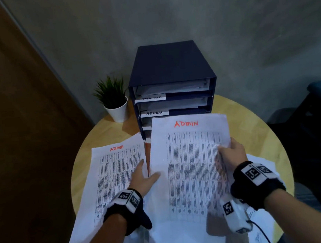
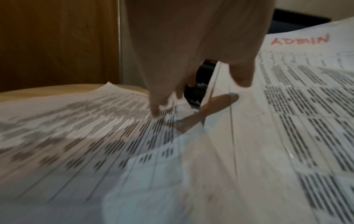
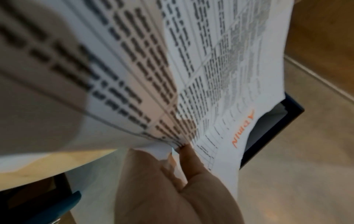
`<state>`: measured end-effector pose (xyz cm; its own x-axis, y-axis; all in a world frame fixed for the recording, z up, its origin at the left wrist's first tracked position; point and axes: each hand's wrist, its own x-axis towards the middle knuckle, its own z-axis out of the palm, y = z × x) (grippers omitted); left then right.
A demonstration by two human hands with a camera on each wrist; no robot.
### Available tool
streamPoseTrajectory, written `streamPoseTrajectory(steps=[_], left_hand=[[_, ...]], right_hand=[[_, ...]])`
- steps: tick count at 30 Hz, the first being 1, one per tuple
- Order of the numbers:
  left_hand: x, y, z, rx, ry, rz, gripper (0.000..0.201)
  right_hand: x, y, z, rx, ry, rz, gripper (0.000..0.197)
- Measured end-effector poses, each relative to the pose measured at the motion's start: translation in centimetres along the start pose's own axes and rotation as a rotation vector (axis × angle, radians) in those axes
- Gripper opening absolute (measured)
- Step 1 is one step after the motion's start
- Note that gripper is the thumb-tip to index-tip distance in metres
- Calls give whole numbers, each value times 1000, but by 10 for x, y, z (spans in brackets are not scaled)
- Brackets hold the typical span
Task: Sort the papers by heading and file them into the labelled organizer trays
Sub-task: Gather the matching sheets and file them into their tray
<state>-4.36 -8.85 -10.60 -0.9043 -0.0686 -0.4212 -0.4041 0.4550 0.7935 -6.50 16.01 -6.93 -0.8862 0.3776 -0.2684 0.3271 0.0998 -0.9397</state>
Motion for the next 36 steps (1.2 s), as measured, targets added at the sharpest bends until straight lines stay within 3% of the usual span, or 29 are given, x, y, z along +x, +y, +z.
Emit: streamPoseTrajectory(steps=[6,9,13,15,16,18,20,23,28,33,36], left_hand=[[-7,46,-7,-299,-113,105,47],[-5,53,-4,-370,-72,109,36],[-4,56,-11,-453,11,100,38],[-5,59,-16,-522,2,93,38],[-4,60,-19,-547,-11,90,36],[-6,62,-23,-559,-25,82,31],[-3,60,-28,-558,-49,73,35],[-1,49,-28,-491,-89,-10,64],[-23,21,-11,-406,-301,-214,29],[-33,-21,2,-166,-446,-254,57],[-29,-40,7,-189,-397,-268,61]], right_hand=[[-8,-33,-12,190,-37,-8,29],[-12,-47,-14,244,-67,-71,33],[-5,-48,-21,254,-95,-101,33],[2,-41,-28,207,-218,-74,53],[-1,-39,-32,176,-307,-40,54],[-8,-36,-36,55,-513,17,34],[-14,-27,-38,-77,-624,57,9],[-12,-12,-39,-159,-555,73,7],[-10,19,-45,-255,-432,215,31],[-14,40,-52,-323,-391,332,34],[-19,46,-50,-337,-413,365,30]])
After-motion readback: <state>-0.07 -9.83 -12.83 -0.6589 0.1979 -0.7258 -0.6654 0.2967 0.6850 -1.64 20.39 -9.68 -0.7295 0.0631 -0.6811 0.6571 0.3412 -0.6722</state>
